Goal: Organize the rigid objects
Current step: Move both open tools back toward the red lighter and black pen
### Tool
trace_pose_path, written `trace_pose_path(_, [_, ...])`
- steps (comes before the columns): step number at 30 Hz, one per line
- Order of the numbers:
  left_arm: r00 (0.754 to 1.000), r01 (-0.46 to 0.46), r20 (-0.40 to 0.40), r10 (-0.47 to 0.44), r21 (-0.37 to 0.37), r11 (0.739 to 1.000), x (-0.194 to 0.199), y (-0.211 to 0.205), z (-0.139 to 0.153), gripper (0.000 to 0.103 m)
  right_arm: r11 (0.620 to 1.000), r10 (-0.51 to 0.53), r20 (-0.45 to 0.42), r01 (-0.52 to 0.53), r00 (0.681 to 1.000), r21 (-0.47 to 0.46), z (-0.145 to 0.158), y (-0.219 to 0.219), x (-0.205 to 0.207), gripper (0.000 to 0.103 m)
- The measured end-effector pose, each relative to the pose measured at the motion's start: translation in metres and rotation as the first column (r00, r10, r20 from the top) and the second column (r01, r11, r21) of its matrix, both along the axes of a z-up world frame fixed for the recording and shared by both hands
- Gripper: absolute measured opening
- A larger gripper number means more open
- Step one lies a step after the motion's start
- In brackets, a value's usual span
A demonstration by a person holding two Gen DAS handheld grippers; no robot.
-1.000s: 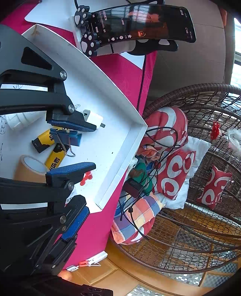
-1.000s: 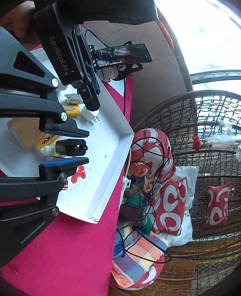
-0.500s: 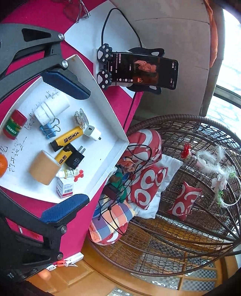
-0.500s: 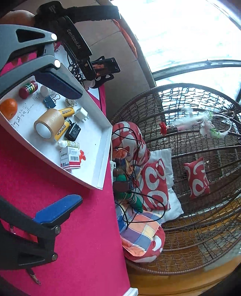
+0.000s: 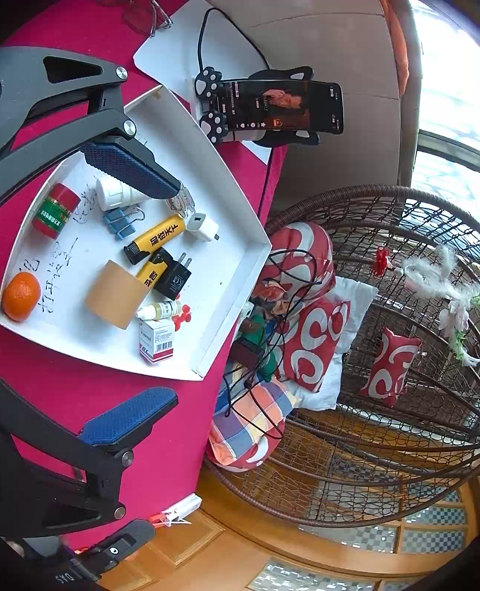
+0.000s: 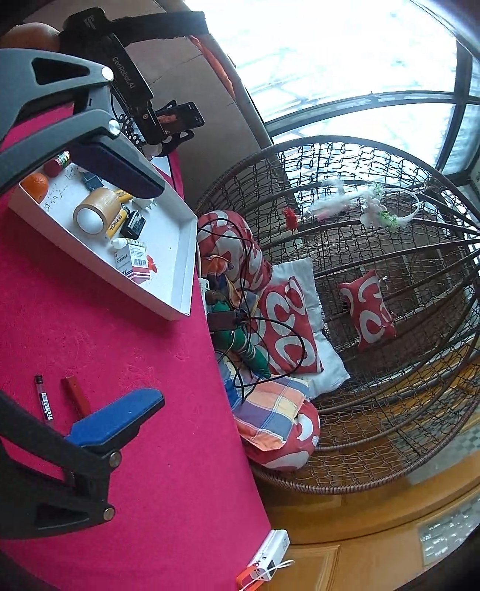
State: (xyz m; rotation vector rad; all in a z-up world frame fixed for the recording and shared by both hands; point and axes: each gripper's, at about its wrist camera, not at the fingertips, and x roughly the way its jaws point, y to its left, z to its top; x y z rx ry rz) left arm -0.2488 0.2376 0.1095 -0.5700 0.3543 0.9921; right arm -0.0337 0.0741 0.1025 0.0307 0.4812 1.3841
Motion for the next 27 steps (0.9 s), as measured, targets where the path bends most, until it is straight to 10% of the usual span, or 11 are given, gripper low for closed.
trace_pose_path(13, [0.986, 0.148, -0.067, -0.15, -0.023, 0.989, 0.044, -0.024, -0.012, 0.103, 0.992, -0.124, -0.048, 0.125, 0.991, 0.029, -0.003, -0.034, 0.05, 0.103])
trace_pose_path(27, [0.945, 0.285, -0.141, -0.296, -0.094, 0.954, 0.09, -0.042, -0.042, 0.103, 0.946, -0.187, -0.069, 0.161, 0.98, -0.281, -0.059, -0.055, 0.119, 0.103])
